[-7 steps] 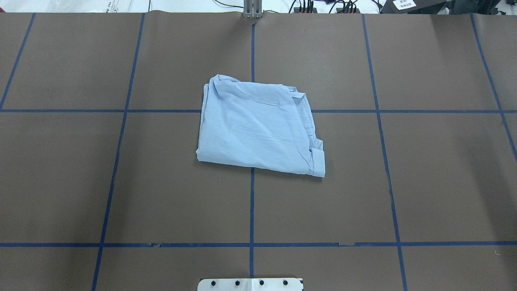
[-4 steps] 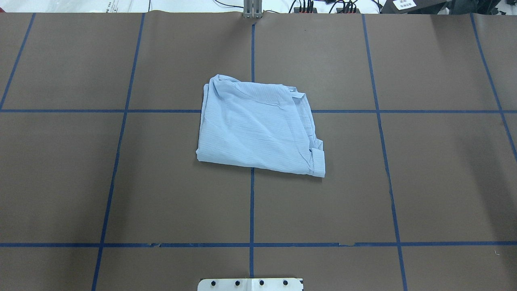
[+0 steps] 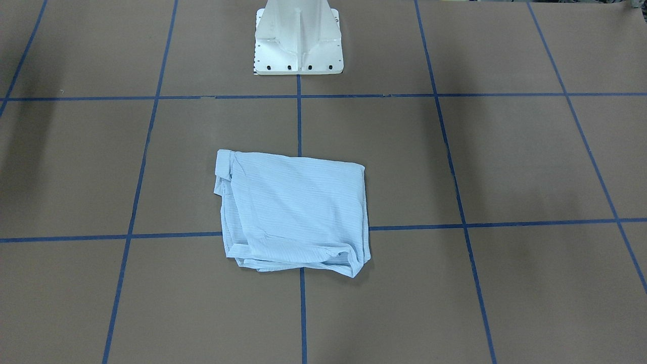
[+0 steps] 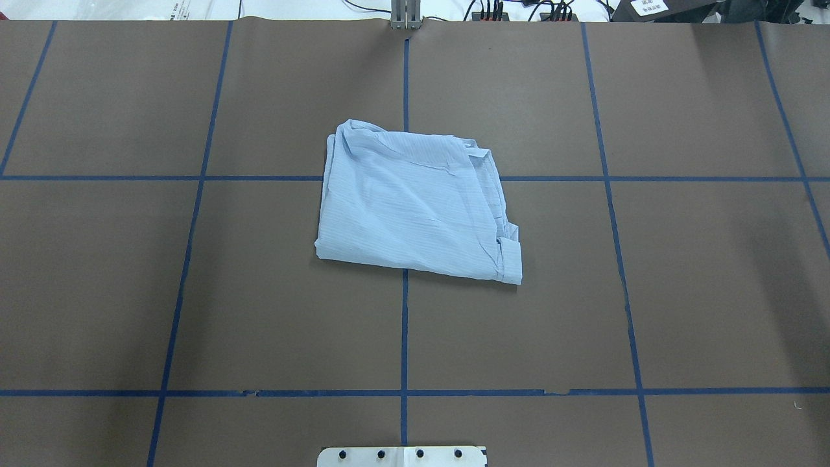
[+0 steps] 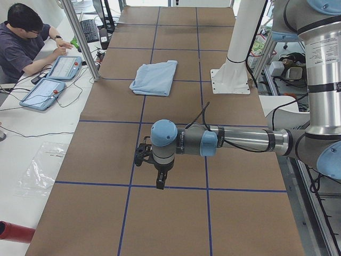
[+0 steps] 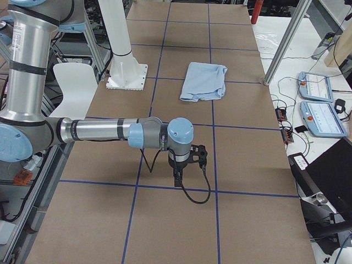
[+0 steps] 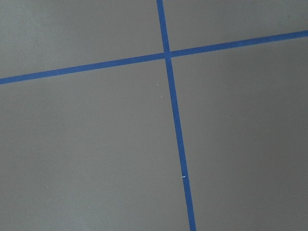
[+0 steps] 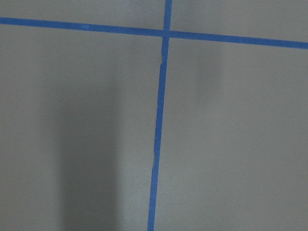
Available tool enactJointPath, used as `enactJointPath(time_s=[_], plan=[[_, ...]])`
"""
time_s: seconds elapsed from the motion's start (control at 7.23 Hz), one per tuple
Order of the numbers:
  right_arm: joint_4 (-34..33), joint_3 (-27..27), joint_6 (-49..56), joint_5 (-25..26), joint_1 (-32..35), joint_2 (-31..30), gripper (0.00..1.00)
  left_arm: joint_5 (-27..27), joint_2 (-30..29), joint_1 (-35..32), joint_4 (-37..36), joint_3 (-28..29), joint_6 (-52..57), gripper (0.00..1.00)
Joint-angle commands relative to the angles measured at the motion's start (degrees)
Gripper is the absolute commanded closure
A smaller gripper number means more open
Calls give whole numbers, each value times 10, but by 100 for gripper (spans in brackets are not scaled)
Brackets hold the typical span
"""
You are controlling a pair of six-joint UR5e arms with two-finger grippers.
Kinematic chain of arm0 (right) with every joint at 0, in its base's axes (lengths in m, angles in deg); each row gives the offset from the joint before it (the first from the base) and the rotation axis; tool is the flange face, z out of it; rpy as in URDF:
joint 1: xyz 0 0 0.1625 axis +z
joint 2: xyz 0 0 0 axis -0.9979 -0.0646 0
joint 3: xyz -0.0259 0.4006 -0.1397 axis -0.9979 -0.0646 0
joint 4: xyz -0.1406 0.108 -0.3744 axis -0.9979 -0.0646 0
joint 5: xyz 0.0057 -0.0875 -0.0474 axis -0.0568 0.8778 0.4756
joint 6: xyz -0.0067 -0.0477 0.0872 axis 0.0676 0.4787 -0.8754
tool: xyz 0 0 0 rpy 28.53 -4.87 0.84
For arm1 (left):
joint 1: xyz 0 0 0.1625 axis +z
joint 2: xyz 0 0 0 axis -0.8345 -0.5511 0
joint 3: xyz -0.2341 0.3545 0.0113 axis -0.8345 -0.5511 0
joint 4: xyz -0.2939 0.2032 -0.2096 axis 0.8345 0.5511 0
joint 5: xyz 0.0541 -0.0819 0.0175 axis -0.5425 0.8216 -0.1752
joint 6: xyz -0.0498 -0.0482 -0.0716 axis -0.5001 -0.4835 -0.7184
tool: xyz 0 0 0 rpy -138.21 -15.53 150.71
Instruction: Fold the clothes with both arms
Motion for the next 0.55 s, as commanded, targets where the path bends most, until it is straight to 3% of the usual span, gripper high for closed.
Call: enactJointPath(time_s=[0.0, 0.41], plan=[[43, -23, 1, 1, 0, -2, 0, 1, 0, 0, 1, 3, 0, 0], [45, -27, 2, 1, 0, -3, 0, 1, 0, 1, 1, -1, 0, 0]])
